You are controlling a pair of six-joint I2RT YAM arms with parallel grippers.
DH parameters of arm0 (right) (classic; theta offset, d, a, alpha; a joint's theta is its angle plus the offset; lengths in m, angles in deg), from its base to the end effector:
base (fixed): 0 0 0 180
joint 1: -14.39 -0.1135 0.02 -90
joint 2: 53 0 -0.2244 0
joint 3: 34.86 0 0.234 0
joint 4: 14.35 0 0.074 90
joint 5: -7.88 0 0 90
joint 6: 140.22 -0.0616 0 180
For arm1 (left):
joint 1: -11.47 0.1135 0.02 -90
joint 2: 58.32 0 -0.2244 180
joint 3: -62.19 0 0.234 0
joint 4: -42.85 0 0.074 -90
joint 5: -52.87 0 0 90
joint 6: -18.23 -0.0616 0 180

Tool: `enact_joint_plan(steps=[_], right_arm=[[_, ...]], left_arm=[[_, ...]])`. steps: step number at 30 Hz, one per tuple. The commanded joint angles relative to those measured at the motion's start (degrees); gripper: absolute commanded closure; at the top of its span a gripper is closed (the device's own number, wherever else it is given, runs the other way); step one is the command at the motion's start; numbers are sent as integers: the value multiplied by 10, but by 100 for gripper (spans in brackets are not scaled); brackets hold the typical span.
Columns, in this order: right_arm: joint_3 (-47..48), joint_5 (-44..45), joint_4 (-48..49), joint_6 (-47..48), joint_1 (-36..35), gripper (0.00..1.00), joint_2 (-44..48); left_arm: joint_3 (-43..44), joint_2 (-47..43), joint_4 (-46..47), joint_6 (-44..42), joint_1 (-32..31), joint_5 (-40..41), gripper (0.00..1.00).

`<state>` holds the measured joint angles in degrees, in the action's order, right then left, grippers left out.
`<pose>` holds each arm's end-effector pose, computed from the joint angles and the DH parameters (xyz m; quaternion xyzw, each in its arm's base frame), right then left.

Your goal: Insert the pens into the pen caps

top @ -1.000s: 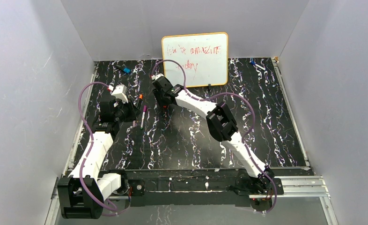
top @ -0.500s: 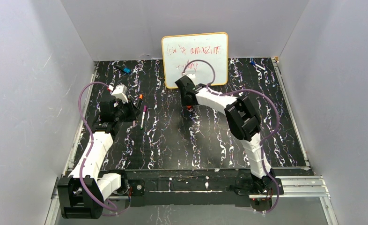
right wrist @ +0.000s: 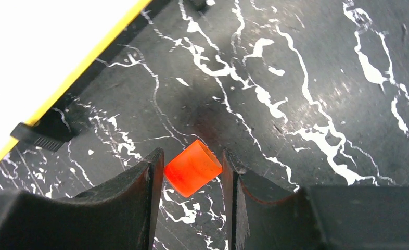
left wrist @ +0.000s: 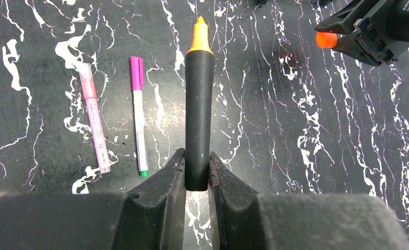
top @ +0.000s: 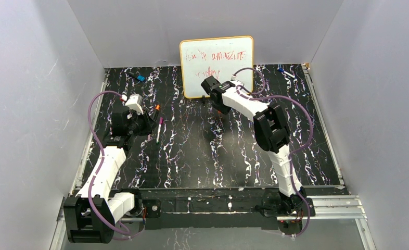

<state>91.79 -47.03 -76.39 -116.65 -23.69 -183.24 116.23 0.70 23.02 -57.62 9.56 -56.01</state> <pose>0.3759 0.2496 0.1568 0.2899 0.8880 -0.0212 0.3562 0.2569 -0.0285 0.2301 -0.0008 0.8358 -0.2111 0.5069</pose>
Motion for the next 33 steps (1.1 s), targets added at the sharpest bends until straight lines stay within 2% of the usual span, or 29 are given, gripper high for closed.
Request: enact_joint_plan(steps=[1,12,15,20,23,26,30,32,33], right_arm=[[-12,33,-53,-132,5,63,11],[-52,-3,-49,-183,8,67,-2],[-56,-12,-45,-183,9,63,-3],[-57,-29,-38,-177,10,45,-4],[-59,-34,-36,-172,10,23,2],[-60,-24,-41,-170,10,6,16],[-71,7,-31,-138,10,1,55],[-101,26,27,-47,11,1,94],[-129,25,87,35,11,1,119]], left_arm=[[15,-17,-1,-1,-5,-6,100],[13,-15,10,-1,-6,-36,100],[12,-14,17,0,-6,-51,100],[9,-11,26,2,-6,-67,100],[9,-10,27,2,-6,-70,100],[8,-9,28,2,-6,-71,100],[8,-8,29,2,-6,-72,100],[8,-8,29,1,-6,-72,100],[8,-9,28,0,-7,-72,100]])
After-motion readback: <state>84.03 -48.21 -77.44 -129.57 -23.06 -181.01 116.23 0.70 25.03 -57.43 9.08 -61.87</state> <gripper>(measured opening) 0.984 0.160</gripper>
